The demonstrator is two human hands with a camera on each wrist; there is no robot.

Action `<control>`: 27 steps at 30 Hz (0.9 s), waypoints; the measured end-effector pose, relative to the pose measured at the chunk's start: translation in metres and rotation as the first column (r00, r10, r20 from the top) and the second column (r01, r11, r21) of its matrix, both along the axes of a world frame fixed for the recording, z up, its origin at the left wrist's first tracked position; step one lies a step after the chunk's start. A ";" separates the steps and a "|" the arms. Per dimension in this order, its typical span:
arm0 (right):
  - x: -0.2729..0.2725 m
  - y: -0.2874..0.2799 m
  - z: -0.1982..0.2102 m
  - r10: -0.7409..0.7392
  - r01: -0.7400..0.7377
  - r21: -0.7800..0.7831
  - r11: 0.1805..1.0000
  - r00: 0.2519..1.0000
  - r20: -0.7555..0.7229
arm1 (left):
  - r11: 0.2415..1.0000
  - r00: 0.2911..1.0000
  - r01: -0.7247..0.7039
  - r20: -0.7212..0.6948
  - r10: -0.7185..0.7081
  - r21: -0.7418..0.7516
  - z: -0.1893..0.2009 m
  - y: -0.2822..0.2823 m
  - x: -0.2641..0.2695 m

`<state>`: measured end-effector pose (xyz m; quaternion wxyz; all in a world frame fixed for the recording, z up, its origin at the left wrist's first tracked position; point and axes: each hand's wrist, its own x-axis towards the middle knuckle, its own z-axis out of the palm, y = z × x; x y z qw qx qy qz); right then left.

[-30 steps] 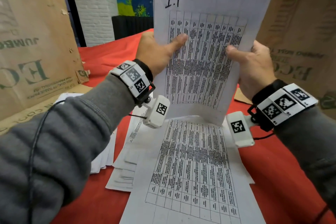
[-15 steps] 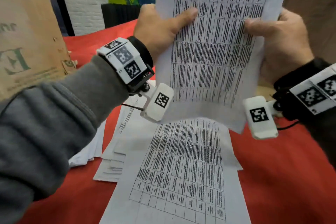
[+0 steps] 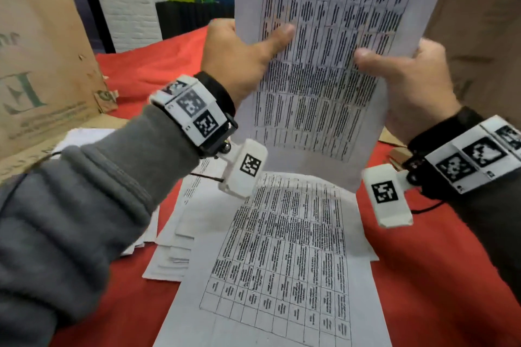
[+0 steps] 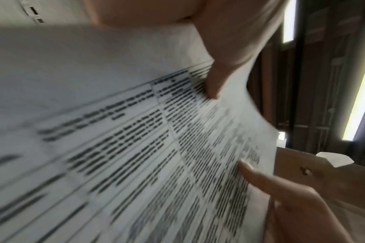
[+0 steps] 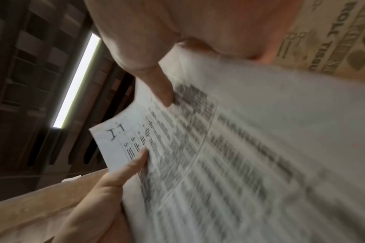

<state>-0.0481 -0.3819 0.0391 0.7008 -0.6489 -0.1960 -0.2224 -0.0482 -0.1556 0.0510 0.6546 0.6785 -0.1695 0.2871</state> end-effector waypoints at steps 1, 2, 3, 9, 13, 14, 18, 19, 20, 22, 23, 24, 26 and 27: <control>-0.001 -0.008 0.005 0.052 -0.053 -0.025 0.998 0.998 -0.032 | 0.999 1.000 0.002 -0.005 -0.002 0.035 0.006 0.005 0.002; -0.002 -0.021 0.008 0.120 -0.127 -0.058 0.990 0.987 -0.110 | 0.997 1.000 0.006 -0.024 -0.004 0.079 0.011 0.011 0.003; -0.003 -0.037 0.009 0.159 -0.183 -0.086 0.979 0.960 -0.231 | 0.992 0.998 -0.004 -0.063 0.012 0.126 0.010 0.017 0.006; 0.027 -0.111 -0.043 -0.530 -0.148 -0.887 0.436 0.755 -0.387 | 0.973 0.784 0.096 -0.618 0.057 0.211 -0.053 0.036 0.015; 0.039 -0.115 -0.076 -0.688 -0.190 -0.979 0.068 0.703 -0.184 | 0.942 0.673 0.138 -0.727 0.138 0.306 -0.093 0.022 0.009; 0.044 -0.116 -0.076 -0.697 -0.159 -0.986 0.046 0.702 -0.146 | 0.947 0.655 0.146 -0.746 0.123 0.284 -0.099 0.018 0.006; 0.037 -0.097 -0.047 -0.506 0.012 -0.729 0.685 0.728 -0.463 | 0.966 0.650 0.180 -0.760 0.024 0.185 -0.127 0.017 0.023; 0.031 -0.084 -0.035 -0.368 0.062 -0.504 0.861 0.760 -0.535 | 0.968 0.672 0.179 -0.740 0.010 0.176 -0.128 0.016 0.023; 0.031 -0.073 -0.024 -0.223 0.081 -0.267 0.960 0.798 -0.560 | 0.967 0.695 0.180 -0.719 0.004 0.180 -0.122 0.014 0.017; 0.033 -0.048 0.000 -0.026 0.061 0.049 0.997 0.845 -0.535 | 0.961 0.732 0.195 -0.681 -0.010 0.196 -0.110 0.009 0.003; 0.036 -0.032 0.012 0.034 0.044 0.146 0.988 0.868 -0.495 | 0.960 0.748 0.200 -0.663 -0.020 0.197 -0.109 0.007 0.001; 0.038 -0.014 0.022 0.062 0.038 0.211 0.977 0.890 -0.451 | 0.959 0.762 0.201 -0.647 -0.025 0.199 -0.108 0.005 -0.002; 0.046 0.020 0.035 -0.020 0.118 0.245 0.962 0.930 -0.367 | 0.953 0.793 0.201 -0.609 -0.021 0.229 -0.105 0.001 -0.010; 0.051 0.034 0.038 -0.080 0.171 0.248 0.954 0.937 -0.339 | 0.949 0.798 0.212 -0.602 -0.031 0.232 -0.105 -0.001 -0.014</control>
